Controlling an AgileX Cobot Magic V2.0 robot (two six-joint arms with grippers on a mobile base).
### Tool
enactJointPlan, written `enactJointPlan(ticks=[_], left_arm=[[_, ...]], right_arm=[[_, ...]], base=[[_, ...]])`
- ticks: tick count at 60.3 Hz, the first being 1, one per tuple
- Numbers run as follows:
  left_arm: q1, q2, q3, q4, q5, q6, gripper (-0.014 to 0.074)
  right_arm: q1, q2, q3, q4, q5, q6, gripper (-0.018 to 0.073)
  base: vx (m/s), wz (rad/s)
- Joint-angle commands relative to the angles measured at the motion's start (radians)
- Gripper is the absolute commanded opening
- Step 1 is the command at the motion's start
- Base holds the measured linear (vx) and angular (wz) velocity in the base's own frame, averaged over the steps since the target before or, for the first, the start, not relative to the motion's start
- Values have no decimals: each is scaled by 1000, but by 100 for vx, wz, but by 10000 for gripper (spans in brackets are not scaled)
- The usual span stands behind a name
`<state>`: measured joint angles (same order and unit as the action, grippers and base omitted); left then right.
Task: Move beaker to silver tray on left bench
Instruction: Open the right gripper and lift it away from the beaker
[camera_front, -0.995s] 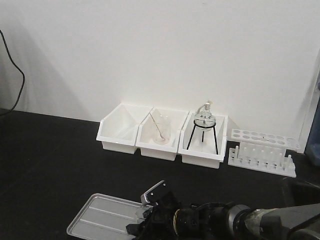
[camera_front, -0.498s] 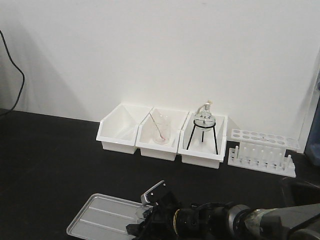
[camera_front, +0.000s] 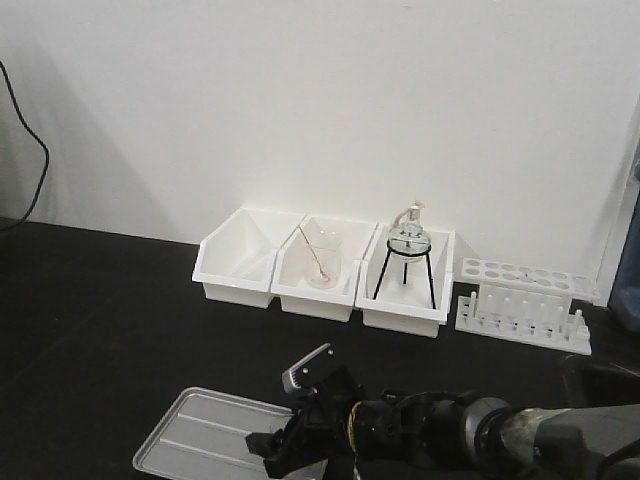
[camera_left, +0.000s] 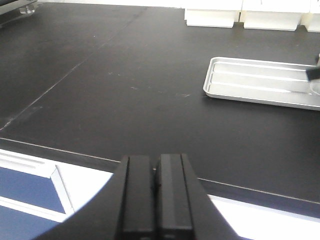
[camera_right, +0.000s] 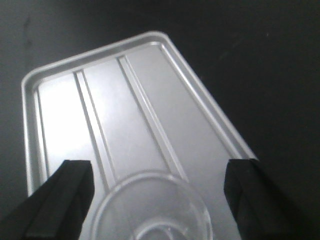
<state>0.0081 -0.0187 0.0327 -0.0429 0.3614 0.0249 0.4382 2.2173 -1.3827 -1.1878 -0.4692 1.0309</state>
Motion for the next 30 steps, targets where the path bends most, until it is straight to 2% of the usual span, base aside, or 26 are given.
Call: enactJointPlan(ticks=[1, 6, 11, 16, 22, 26, 30], left_arm=[[-1, -9, 20, -7, -78, -1, 1], [-1, -9, 20, -7, -78, -1, 1], [-1, -9, 20, -7, -78, -1, 1], [-1, -9, 20, -7, -78, -1, 1], [-1, -9, 20, -7, -78, -1, 1], [-1, -9, 20, -7, -78, -1, 1], [-1, -9, 20, -7, -78, -1, 1]], right_arm=[[-3, -116, -28, 21, -34, -6, 585], [-3, -165, -26, 21, -45, 0, 583], [-3, -221, -23, 18, -73, 50, 582], [-3, -315, -23, -68, -84, 133, 582], [-3, -409, -23, -252, -108, 278, 582], [-3, -496, -16, -441, -144, 469, 582], [-3, -587, 15, -587, -164, 625, 582]], base=[[0, 0], [0, 0], [0, 0], [0, 0], [0, 0], [0, 0], [0, 0]])
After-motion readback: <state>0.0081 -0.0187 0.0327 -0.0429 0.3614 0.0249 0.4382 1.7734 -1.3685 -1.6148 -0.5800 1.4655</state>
